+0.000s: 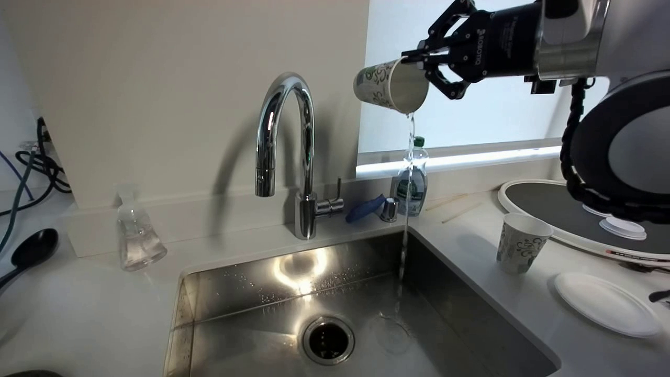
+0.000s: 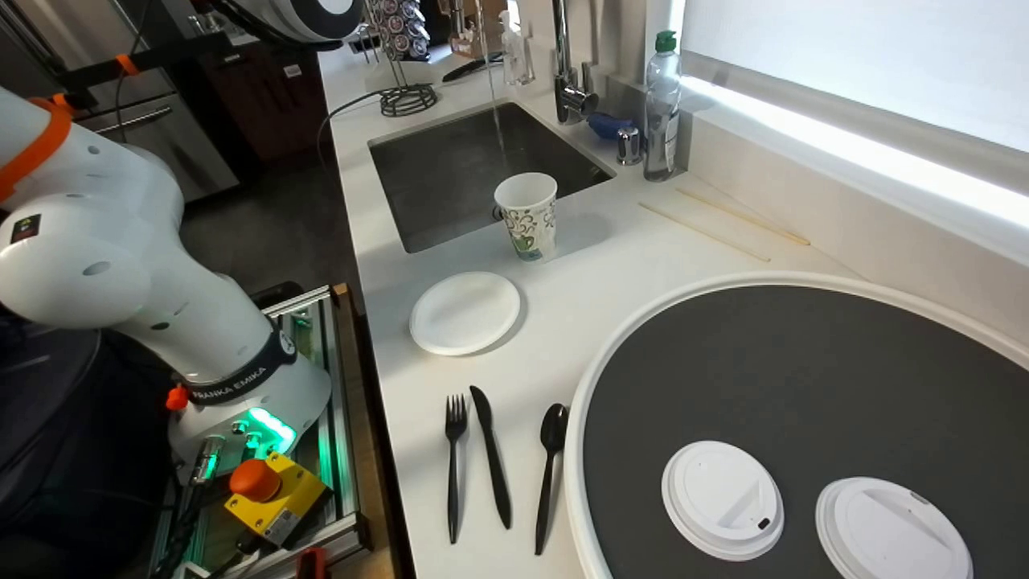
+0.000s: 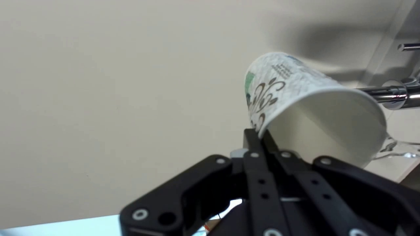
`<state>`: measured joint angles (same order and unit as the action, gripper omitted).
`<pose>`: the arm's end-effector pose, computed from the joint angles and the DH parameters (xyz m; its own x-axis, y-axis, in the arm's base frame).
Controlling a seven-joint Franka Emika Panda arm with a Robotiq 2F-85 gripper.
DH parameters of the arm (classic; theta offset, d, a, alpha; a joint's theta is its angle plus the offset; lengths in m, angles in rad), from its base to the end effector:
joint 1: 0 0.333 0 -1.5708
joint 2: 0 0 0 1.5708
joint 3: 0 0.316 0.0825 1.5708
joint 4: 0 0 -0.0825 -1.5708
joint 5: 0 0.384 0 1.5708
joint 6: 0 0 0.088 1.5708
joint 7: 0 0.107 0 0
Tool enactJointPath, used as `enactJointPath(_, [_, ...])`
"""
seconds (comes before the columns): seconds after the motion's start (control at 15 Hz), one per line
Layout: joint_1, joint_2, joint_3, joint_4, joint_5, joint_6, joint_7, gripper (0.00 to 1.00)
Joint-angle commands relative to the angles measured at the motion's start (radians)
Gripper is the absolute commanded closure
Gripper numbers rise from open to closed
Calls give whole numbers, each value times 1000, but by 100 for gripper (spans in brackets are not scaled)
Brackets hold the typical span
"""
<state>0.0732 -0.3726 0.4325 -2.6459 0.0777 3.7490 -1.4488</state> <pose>0.3715 0.2164 0.5351 -0.4007 0.9158 0.0258 0.1197 0.0244 0.9925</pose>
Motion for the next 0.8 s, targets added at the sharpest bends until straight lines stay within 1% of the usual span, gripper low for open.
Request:
enactJointPath(0.0, [-40, -12, 69, -16, 71, 33, -49, 99])
enactJointPath(0.27, [-62, -12, 109, -13, 106, 46, -68, 99])
enactJointPath(0.73, [-116, -6, 169, 1, 171, 130, -125, 99])
